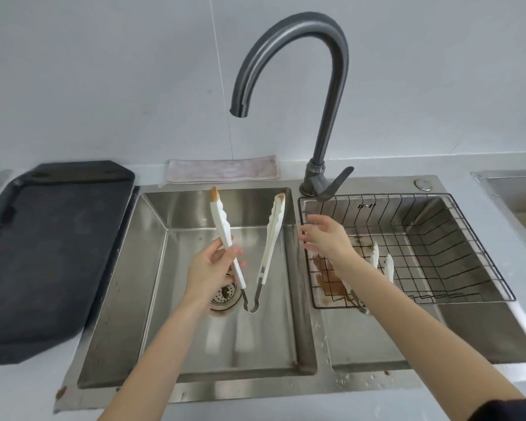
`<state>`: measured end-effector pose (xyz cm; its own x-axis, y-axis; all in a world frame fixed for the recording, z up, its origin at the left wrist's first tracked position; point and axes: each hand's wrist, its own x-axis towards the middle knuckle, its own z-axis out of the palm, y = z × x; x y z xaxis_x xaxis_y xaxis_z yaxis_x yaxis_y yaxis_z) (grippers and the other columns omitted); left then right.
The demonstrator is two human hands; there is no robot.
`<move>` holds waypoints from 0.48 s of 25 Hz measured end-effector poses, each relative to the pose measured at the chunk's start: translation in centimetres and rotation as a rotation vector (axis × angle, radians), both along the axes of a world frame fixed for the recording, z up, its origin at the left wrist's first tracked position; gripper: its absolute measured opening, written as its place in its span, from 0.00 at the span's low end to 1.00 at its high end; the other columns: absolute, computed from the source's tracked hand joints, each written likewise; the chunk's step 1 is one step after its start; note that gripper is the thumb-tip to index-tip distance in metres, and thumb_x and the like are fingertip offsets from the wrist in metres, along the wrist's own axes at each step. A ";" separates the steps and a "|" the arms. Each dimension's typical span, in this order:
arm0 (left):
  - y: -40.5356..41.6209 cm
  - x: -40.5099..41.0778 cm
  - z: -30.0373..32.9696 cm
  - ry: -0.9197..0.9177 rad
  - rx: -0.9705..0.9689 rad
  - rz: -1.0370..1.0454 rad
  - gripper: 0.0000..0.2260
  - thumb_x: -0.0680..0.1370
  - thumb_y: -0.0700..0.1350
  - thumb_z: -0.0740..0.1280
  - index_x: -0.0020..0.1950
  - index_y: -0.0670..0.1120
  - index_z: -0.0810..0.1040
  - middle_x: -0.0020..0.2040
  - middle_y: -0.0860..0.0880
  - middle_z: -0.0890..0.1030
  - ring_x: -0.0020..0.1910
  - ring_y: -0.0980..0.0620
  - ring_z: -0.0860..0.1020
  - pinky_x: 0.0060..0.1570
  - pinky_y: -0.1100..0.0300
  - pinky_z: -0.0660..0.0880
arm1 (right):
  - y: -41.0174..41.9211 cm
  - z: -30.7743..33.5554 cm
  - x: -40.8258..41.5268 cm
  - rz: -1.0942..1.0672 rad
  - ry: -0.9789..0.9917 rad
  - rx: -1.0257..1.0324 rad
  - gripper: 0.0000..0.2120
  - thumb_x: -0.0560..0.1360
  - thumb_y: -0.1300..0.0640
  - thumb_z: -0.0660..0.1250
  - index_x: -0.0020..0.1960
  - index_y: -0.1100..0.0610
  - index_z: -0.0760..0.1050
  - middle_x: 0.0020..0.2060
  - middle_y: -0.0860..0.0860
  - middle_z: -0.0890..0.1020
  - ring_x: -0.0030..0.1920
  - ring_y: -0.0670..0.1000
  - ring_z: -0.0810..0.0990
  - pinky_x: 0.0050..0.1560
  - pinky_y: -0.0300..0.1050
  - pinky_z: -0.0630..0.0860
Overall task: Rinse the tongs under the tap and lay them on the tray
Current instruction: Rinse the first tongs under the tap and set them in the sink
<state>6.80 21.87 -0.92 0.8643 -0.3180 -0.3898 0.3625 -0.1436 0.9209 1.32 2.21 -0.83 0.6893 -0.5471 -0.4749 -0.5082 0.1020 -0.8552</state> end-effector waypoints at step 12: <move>2.3 2.3 -1.1 0.073 0.015 -0.055 0.08 0.77 0.42 0.64 0.43 0.55 0.76 0.43 0.48 0.81 0.41 0.48 0.80 0.34 0.63 0.80 | -6.6 1.8 6.9 -0.327 0.072 -0.311 0.18 0.79 0.57 0.58 0.67 0.60 0.62 0.62 0.62 0.75 0.56 0.59 0.79 0.47 0.48 0.79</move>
<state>9.08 24.15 -2.00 0.8148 -0.3580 -0.4560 0.4197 -0.1785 0.8900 8.18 -4.37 0.95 0.4275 -0.8549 -0.2940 -0.5516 0.0110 -0.8340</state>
